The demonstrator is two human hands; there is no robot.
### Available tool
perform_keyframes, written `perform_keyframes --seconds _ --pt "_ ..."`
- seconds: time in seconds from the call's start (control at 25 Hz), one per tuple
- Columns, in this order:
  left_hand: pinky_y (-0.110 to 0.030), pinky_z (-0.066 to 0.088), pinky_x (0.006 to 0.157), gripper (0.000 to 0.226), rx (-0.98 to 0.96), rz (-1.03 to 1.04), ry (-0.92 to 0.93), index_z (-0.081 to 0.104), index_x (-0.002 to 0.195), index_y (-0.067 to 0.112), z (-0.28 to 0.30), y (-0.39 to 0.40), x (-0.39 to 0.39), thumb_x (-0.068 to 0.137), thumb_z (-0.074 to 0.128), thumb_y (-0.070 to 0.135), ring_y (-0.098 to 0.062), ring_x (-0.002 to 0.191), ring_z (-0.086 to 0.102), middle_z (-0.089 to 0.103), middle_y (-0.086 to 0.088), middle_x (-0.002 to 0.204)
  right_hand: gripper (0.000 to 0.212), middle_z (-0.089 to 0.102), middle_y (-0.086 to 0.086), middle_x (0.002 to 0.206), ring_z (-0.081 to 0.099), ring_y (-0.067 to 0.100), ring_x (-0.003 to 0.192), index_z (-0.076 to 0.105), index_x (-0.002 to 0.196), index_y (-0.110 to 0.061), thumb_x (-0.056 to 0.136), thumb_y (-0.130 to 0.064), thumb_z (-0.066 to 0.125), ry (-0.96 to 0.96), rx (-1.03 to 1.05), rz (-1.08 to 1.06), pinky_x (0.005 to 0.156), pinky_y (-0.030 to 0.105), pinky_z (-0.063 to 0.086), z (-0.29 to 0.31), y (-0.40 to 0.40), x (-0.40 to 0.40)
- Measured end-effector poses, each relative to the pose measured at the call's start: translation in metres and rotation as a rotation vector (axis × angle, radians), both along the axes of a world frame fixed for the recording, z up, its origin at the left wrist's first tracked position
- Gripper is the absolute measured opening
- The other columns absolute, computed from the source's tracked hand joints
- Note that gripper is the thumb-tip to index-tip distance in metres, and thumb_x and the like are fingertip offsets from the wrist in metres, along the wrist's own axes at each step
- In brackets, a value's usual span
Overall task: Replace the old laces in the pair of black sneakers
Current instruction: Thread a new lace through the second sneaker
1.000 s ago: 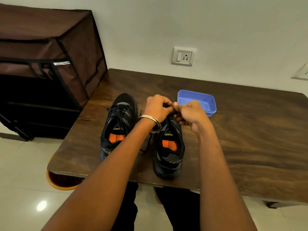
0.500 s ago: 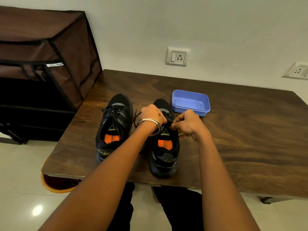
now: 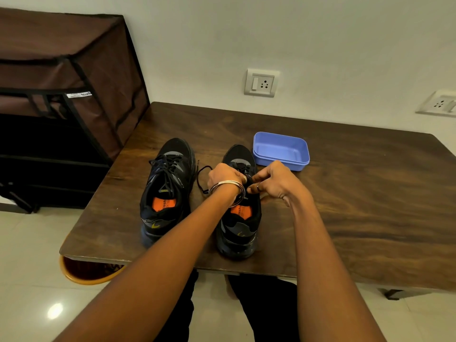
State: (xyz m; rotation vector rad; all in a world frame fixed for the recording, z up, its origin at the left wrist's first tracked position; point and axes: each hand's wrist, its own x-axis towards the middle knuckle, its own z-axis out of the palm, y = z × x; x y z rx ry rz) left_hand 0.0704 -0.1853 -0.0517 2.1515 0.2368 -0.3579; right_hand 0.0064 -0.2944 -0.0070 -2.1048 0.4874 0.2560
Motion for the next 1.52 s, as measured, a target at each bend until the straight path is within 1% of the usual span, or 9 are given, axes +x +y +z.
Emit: perform_keyframes --seconds 0.24,0.36,0.8,0.92,1.04,1.16,1.28,1.4,1.52 --pt "-0.023 0.058 0.067 0.008 -0.176 -0.002 0.122 0.073 0.088 0.0 0.003 0.005 0.002 0.08 0.072 0.003 -0.018 0.073 0.065 0.069 -0.007 0.083 0.006 0.07 0.029 0.098 0.061 0.031 0.081 0.079 0.087 -0.01 0.083 -0.007 0.076 0.047 0.1 0.02 0.082 0.05 0.056 -0.008 -0.003 0.001" --pt "-0.034 0.058 0.081 0.02 -0.15 -0.073 0.105 0.075 0.095 0.004 0.004 0.009 0.005 0.078 0.079 0.015 -0.025 0.087 0.068 0.071 -0.01 0.093 0.018 0.066 0.023 0.085 0.058 0.024 0.069 0.075 0.093 -0.001 0.096 -0.014 0.063 0.019 0.195 -0.171 0.069 0.039 0.051 -0.012 -0.005 0.002" --pt "-0.03 0.05 0.094 0.049 0.031 -0.536 -0.101 0.065 0.119 0.014 0.034 0.031 0.0 0.073 0.082 0.01 -0.018 0.097 0.062 0.066 -0.004 0.103 0.023 0.067 0.018 0.089 0.066 0.036 0.089 0.059 0.079 -0.002 0.093 -0.02 0.056 -0.031 -0.292 -0.193 0.075 0.04 0.055 -0.034 -0.002 0.031" --pt "-0.035 0.042 0.097 0.064 0.136 -0.668 -0.118 0.058 0.13 0.021 0.038 0.035 -0.001 0.072 0.084 0.021 -0.019 0.108 0.055 0.059 -0.003 0.121 0.02 0.065 0.02 0.087 0.069 0.034 0.079 0.056 0.091 0.002 0.099 -0.01 0.043 -0.129 0.049 -0.422 0.076 0.05 0.06 -0.017 -0.002 0.021" --pt "-0.058 0.019 0.106 0.067 0.276 -0.64 -0.156 0.057 0.128 0.035 0.034 0.038 -0.001 0.067 0.084 0.039 -0.024 0.12 0.049 0.055 0.002 0.128 0.029 0.062 0.015 0.081 0.067 0.03 0.076 0.051 0.083 -0.007 0.104 -0.005 0.031 -0.431 0.559 -0.731 0.079 0.045 0.059 0.012 -0.008 0.008" --pt "-0.066 0.009 0.105 0.069 0.381 -0.672 -0.2 0.056 0.126 0.041 0.034 0.038 -0.002 0.063 0.082 0.051 -0.027 0.122 0.049 0.055 0.003 0.128 0.028 0.055 0.008 0.065 0.053 0.02 0.053 0.051 0.082 -0.011 0.103 -0.004 0.034 -0.734 0.877 -0.847 0.059 0.033 0.054 0.034 -0.018 -0.003" --pt "-0.066 0.012 0.105 0.068 0.448 -0.689 -0.236 0.055 0.125 0.046 0.037 0.039 -0.001 0.063 0.079 0.06 -0.027 0.122 0.049 0.056 0.006 0.127 0.019 0.054 -0.002 0.063 0.046 0.008 0.051 0.062 0.084 -0.015 0.1 -0.01 0.053 -0.699 0.461 -0.628 0.051 0.022 0.039 0.028 -0.02 -0.003" --pt "-0.066 0.014 0.105 0.067 0.487 -0.704 -0.266 0.054 0.124 0.05 0.036 0.041 -0.001 0.063 0.075 0.065 -0.03 0.127 0.043 0.056 0.008 0.127 0.007 0.068 0.0 0.08 0.063 0.007 0.076 0.073 0.092 -0.012 0.088 -0.017 0.073 -0.275 -0.19 -0.062 0.071 0.02 0.051 0.006 -0.015 0.002" --pt "-0.067 0.013 0.105 0.067 0.508 -0.704 -0.272 0.053 0.124 0.053 0.036 0.044 0.0 0.062 0.074 0.069 -0.033 0.131 0.035 0.054 0.006 0.13 0.009 0.072 0.008 0.086 0.063 0.017 0.087 0.077 0.09 -0.007 0.088 -0.015 0.073 -0.019 -0.288 0.073 0.075 0.028 0.048 -0.009 -0.017 0.006"
